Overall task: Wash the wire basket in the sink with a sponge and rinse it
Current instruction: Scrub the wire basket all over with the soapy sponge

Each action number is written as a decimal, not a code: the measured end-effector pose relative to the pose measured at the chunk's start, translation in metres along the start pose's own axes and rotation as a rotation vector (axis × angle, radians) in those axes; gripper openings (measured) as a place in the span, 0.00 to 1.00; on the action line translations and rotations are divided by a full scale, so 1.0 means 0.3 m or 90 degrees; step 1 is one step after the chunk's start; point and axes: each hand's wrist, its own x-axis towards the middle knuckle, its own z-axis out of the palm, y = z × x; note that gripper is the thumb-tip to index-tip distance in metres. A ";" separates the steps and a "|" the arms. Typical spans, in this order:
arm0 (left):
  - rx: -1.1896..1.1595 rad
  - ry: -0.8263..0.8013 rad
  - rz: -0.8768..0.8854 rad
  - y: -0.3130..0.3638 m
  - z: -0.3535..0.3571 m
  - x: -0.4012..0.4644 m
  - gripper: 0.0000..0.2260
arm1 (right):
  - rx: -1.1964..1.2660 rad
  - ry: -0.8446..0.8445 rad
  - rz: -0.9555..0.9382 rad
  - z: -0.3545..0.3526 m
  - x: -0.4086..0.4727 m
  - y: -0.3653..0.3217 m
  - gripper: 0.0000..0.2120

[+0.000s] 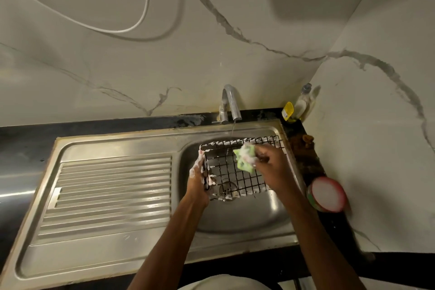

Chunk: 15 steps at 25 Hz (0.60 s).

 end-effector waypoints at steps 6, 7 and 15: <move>-0.056 -0.030 -0.007 -0.053 0.033 -0.029 0.25 | -0.297 0.260 -0.095 0.210 -0.061 -0.120 0.20; -0.063 -0.038 -0.010 -0.060 0.032 -0.020 0.29 | -0.342 0.251 -0.113 0.234 -0.081 -0.126 0.20; -0.061 -0.014 -0.015 -0.068 0.042 -0.028 0.17 | -0.342 0.318 0.001 0.164 -0.013 -0.101 0.17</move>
